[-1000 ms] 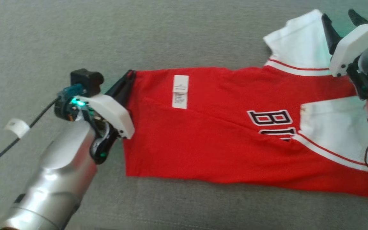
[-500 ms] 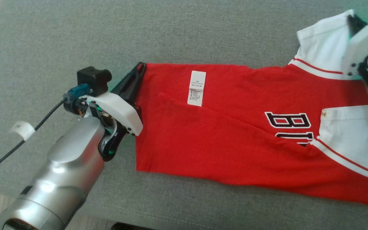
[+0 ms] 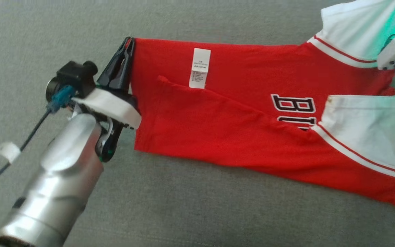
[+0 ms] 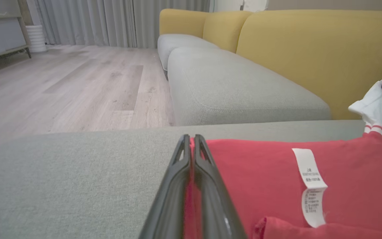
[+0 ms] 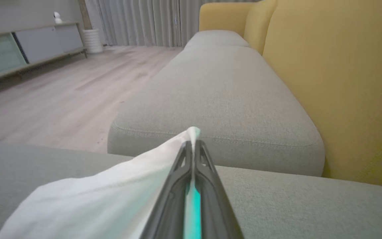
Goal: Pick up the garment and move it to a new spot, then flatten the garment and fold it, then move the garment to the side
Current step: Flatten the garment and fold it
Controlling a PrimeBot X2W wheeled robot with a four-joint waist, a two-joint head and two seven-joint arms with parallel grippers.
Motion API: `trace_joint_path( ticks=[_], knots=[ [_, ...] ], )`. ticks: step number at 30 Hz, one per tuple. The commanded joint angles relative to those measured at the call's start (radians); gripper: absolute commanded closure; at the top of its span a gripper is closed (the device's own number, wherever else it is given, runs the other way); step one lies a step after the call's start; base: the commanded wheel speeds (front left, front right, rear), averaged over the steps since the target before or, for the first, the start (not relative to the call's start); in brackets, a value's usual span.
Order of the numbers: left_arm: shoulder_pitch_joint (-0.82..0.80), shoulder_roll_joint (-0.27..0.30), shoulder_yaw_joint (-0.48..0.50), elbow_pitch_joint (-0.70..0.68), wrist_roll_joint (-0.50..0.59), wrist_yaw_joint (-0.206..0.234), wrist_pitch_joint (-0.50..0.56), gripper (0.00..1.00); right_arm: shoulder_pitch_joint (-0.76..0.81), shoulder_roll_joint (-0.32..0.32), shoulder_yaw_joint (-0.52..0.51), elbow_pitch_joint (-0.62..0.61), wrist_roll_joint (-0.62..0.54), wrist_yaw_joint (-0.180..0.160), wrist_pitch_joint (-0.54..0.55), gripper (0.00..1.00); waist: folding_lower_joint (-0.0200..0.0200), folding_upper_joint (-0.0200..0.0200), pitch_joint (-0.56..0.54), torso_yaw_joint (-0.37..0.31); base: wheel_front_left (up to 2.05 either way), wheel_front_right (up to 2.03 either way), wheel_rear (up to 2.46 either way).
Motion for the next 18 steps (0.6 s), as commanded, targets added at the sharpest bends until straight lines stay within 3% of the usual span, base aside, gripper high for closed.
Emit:
trace_joint_path(
  ticks=[1, 10, 18],
  knots=[
    [0.036, 0.048, 0.083, -0.062, 0.060, 0.020, -0.012, 1.00, 0.034, 0.022, 0.012, -0.050, 0.038, -0.001, -0.026, 1.00, 0.0000, 0.0000, -0.041, -0.039, 0.00, 0.00, 0.00],
    [0.284, 0.061, 0.226, -0.131, 0.234, 0.042, -0.012, 1.00, 0.277, 0.015, 0.090, -0.198, 0.209, -0.001, -0.039, 1.00, 0.0000, 0.0000, -0.130, -0.133, 0.00, 0.00, 0.00],
    [0.483, 0.029, 0.365, -0.134, 0.318, 0.067, -0.012, 1.00, 0.584, 0.040, 0.107, -0.379, 0.369, -0.001, -0.036, 1.00, 0.0000, 0.0000, -0.196, -0.194, 0.00, 0.00, 0.00]
  ],
)
